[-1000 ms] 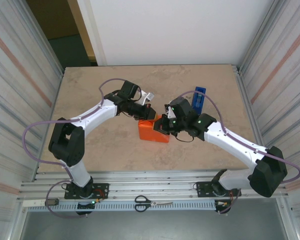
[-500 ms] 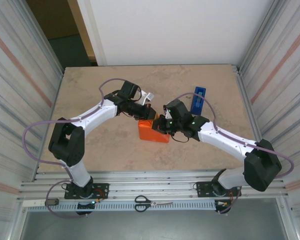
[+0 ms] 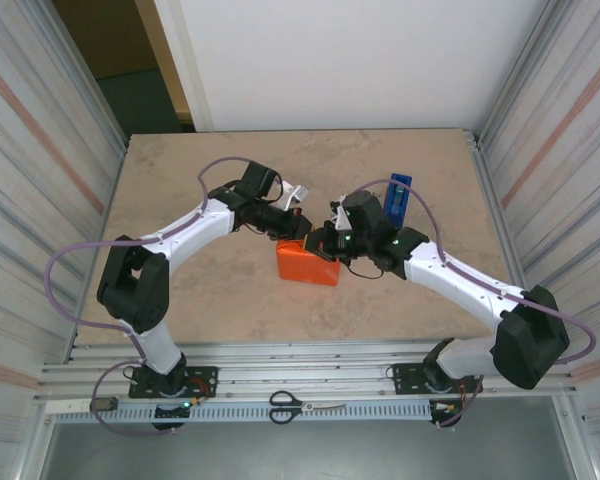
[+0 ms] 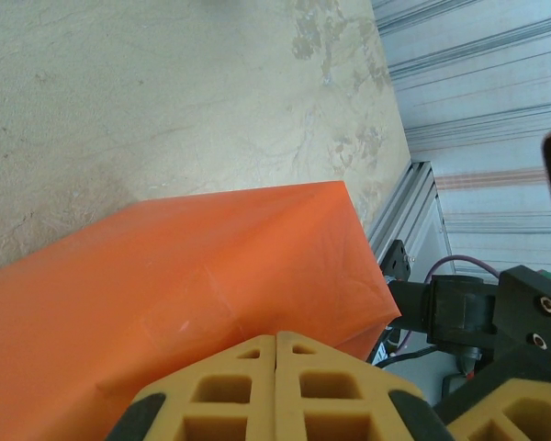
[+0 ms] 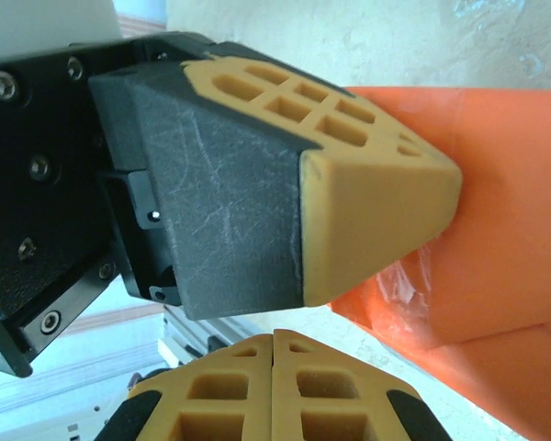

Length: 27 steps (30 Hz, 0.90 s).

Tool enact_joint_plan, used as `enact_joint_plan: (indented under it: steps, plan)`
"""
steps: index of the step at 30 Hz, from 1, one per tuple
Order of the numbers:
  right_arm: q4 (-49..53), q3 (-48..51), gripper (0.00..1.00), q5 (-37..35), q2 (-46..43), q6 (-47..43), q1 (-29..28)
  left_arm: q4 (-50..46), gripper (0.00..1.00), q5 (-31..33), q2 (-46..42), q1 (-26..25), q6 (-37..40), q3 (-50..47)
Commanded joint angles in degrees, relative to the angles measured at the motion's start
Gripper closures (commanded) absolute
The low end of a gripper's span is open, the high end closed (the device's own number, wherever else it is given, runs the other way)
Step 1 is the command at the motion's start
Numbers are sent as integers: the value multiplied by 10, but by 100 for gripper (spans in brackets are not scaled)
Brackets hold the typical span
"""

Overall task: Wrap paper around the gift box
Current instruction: Stick the wrapping paper to the gift box.

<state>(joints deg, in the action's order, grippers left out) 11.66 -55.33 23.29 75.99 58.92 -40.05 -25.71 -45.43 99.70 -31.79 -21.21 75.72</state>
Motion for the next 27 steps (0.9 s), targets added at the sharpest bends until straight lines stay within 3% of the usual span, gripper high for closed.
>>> enact_joint_plan:
  steps: [1, 8, 17, 20, 27]
  plan:
    - [-1, 4, 100, -4, 20, 5, 5, -57, 100, 15, 32, -18, 1, -32]
    - [21, 44, 100, -26, 46, 13, 5, -59, 100, 12, 30, -18, 3, -30]
    - [-9, 51, 100, -38, -37, -72, -10, -58, 100, 13, 30, -17, 0, -21]
    - [-17, 63, 100, -18, -29, -81, -9, -58, 100, 11, 30, -16, -2, -11]
    - [26, 57, 100, -47, -8, -91, -11, -63, 100, -10, 22, -15, -4, 15]
